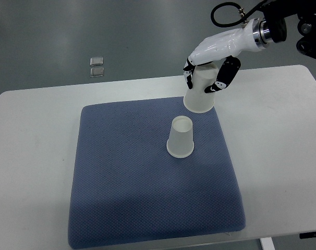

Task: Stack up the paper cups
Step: 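Lift the held cup and carry it over the cup on the pad, then lower the held cup onto the cup on the pad, then open the right hand fingers and lift away from the stacked cups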

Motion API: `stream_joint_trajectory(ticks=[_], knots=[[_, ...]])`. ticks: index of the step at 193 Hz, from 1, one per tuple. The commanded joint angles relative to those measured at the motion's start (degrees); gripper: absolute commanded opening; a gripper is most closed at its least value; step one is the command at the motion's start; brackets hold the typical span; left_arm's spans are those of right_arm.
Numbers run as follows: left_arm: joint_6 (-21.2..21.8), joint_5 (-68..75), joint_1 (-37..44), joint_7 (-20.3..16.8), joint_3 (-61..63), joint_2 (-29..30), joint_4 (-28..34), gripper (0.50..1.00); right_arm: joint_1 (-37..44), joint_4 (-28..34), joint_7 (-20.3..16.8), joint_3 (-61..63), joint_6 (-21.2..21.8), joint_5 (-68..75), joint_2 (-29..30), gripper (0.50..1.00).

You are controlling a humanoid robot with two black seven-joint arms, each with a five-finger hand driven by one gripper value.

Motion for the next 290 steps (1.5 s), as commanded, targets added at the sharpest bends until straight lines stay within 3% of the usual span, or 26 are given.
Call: stream_joint_trajectory(ticks=[1,127,290], knots=[[0.0,0.0,0.0,0.0,0.0,0.0,0.0,1.0,0.3,1.3,-0.1,0.0,0.4,1.2,0.1,0.625],[0.0,0.0,0.0,0.0,0.0,0.0,0.0,1.0,-1.8,1.2,-0.9,-0.1,-0.1,1.9,5.0,0.625],[0.0,0.0,0.0,0.0,0.0,0.0,0.0,1.0,-5.7,-0.6,-1.1,-0.1,-1.2,0.6,5.9,0.637]])
